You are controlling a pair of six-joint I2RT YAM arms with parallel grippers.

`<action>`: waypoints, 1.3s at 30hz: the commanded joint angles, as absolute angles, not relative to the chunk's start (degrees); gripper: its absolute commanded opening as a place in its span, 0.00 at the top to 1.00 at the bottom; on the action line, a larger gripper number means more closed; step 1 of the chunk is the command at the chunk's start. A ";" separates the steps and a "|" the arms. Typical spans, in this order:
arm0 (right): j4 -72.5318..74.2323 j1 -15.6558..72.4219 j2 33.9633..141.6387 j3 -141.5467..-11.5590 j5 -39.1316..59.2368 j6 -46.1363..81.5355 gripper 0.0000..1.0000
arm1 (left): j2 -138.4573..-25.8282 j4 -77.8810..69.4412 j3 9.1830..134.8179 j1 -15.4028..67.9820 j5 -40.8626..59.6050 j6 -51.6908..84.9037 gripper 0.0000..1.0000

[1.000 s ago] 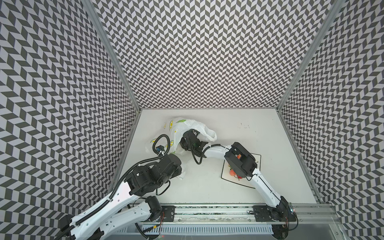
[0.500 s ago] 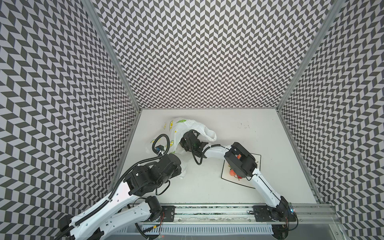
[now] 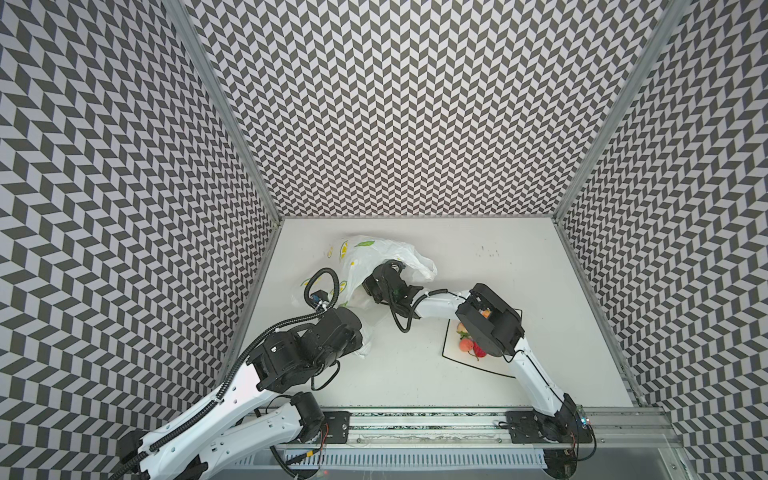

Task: Take the fake fruits out of the plastic bag
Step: 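Lower the right gripper onto the pink-yellow pear and close on it, then carry the pink-yellow pear out of the bag onto the white plate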

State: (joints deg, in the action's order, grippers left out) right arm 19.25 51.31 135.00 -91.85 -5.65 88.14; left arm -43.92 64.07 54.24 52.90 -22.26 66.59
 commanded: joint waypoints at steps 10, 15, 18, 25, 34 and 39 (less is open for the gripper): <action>30.75 52.03 116.36 -71.54 -6.03 83.42 1.00 | -43.18 62.78 53.36 53.09 -24.13 66.45 1.00; 31.90 52.59 108.32 -62.63 -6.51 82.52 1.00 | -43.22 62.53 53.10 53.09 -24.26 66.71 1.00; 32.31 53.42 103.06 -56.20 -6.31 82.39 1.00 | -43.09 62.18 52.83 53.08 -24.34 66.89 1.00; 30.50 54.25 88.69 -43.62 -6.34 77.63 1.00 | -43.04 61.97 52.60 53.09 -24.65 67.30 1.00; 11.69 54.02 61.49 -31.22 -8.80 68.96 1.00 | -42.96 61.45 52.47 53.09 -25.12 67.04 1.00; -9.48 53.42 44.08 -27.97 -17.80 67.70 1.00 | -43.07 61.13 52.24 53.08 -25.14 67.05 1.00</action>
